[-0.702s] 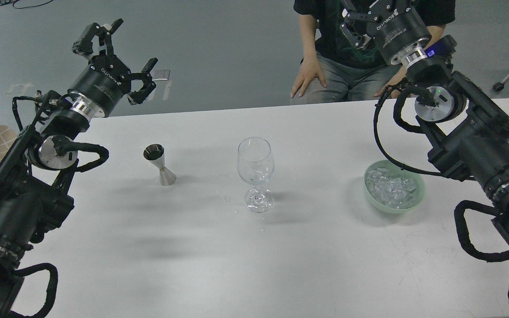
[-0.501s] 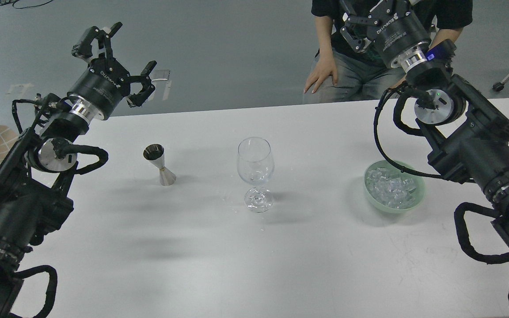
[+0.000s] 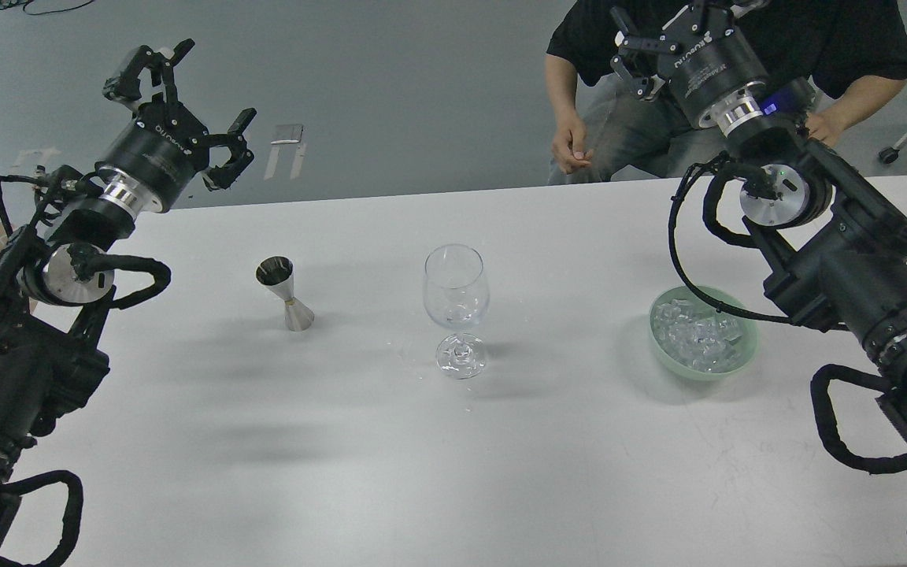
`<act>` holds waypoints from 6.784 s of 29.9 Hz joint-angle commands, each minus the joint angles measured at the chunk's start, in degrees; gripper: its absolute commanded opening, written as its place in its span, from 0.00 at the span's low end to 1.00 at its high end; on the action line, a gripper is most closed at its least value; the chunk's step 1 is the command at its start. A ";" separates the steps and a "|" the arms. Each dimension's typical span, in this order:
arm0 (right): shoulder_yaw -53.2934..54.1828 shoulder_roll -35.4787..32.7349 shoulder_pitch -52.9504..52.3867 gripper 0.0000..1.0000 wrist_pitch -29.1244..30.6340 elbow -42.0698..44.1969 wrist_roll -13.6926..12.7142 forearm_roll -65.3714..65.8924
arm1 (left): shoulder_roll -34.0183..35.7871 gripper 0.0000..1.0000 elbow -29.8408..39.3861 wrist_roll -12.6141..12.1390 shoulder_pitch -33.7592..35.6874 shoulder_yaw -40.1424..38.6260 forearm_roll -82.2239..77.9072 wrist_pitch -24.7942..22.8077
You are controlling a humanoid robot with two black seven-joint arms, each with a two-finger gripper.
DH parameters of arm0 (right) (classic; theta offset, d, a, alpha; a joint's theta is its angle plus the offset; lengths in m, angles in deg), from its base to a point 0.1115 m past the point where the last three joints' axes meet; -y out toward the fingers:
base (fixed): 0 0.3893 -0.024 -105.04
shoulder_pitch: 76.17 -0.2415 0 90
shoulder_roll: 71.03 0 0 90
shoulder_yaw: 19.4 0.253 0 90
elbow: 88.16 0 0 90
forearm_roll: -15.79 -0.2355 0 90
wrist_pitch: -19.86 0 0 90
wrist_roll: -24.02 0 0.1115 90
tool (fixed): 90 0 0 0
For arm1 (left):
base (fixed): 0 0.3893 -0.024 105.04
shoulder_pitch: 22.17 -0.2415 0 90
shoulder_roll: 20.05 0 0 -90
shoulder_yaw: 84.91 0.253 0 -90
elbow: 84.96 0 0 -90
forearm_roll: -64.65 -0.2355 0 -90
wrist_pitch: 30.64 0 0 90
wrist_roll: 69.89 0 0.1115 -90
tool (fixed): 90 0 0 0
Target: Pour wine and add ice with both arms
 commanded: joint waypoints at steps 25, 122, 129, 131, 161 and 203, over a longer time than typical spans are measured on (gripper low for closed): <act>-0.54 -0.05 -0.59 1.00 0.76 1.14 -0.27 0.19 | -0.56 0.98 -2.70 0.06 0.03 -0.36 0.49 0.00; -0.81 -0.58 1.43 1.00 1.02 0.52 -3.70 0.54 | -21.48 0.98 17.62 -15.23 -33.03 -21.01 19.21 20.45; -0.81 -0.58 1.43 1.00 0.84 0.61 -3.70 0.63 | -21.48 0.98 10.75 -14.09 -29.24 -21.19 19.21 17.45; -0.81 -0.58 1.34 1.00 0.84 0.61 -3.70 0.63 | -21.48 0.98 10.66 -14.00 -28.88 -21.19 19.21 17.45; -3.44 -0.76 1.26 1.00 0.76 0.35 -3.61 0.63 | -21.48 0.50 4.51 -8.73 -23.87 -20.13 17.90 15.88; -3.44 -0.76 0.90 1.00 0.58 0.61 -3.61 0.63 | -21.48 0.00 15.66 -11.80 -23.96 -20.13 18.69 13.84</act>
